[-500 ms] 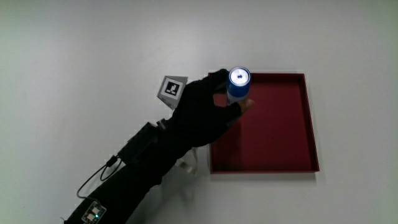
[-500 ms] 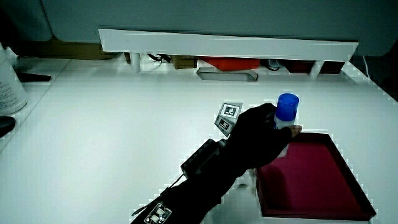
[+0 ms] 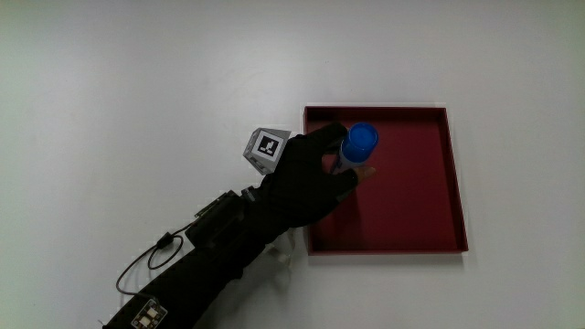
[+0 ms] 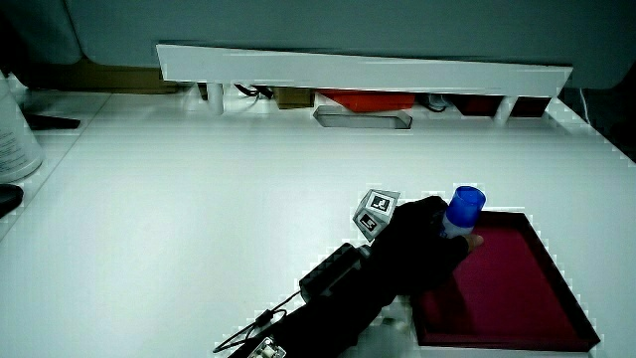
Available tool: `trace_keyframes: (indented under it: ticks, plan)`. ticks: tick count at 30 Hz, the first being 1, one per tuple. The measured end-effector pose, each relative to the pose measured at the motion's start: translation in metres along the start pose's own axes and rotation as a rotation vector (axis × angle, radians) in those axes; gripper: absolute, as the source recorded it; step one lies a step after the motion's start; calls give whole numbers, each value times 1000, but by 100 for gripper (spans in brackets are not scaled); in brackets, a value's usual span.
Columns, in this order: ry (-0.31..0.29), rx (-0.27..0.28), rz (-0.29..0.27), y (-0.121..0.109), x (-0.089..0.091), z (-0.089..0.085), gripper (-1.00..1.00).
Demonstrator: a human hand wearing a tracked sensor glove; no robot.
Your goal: Place glue into plate
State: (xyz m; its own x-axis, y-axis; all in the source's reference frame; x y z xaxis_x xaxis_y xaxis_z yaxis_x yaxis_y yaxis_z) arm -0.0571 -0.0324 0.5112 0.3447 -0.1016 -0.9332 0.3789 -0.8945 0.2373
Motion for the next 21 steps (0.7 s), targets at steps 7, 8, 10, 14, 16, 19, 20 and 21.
trace_keyframes:
  ticks: [7,8,10,14,16,19,20,21]
  plan:
    - [-8,-9,17,-1,-4,-3,-8]
    - [-47,-15,22,-2,-5,-3,-17]
    - [-32,-3,31,-4,-9,-2,-33]
    - [-85,-23,16,-7,-8,3,-67]
    - [-114,-39,30,-13,-2,7,-83]
    - [-206,-99,-19,-22,7,19,-100]
    - [-202,-137,-18,-25,11,24,-100]
    - [-199,-175,-17,-27,14,29,-100]
